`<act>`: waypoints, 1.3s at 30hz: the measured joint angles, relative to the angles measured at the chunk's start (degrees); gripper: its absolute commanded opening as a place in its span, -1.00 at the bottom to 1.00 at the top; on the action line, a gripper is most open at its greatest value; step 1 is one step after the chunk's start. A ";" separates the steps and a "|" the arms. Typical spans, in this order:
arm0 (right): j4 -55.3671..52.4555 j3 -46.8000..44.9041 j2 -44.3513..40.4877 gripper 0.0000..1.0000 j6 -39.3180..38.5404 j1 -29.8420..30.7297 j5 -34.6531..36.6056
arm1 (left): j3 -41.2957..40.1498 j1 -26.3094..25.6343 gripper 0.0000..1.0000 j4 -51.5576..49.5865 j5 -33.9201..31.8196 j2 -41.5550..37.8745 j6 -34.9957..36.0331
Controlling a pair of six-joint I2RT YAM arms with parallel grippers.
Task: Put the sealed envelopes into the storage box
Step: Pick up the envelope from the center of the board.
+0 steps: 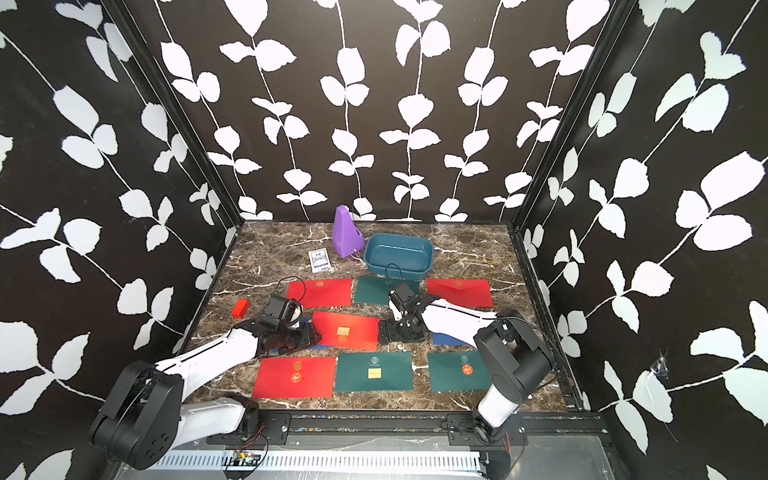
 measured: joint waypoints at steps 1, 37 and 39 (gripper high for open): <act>0.04 0.11 0.13 0.84 0.00 0.00 -0.02 | 0.00 0.00 -0.03 0.20 -0.02 0.15 -0.02; 2.47 0.22 0.68 0.85 -1.05 0.20 0.02 | 1.77 0.00 -0.17 -4.61 -3.13 -4.48 0.59; 2.47 0.22 0.68 0.84 -1.16 0.20 0.02 | 0.98 0.00 -0.23 -2.51 -1.75 -2.80 0.35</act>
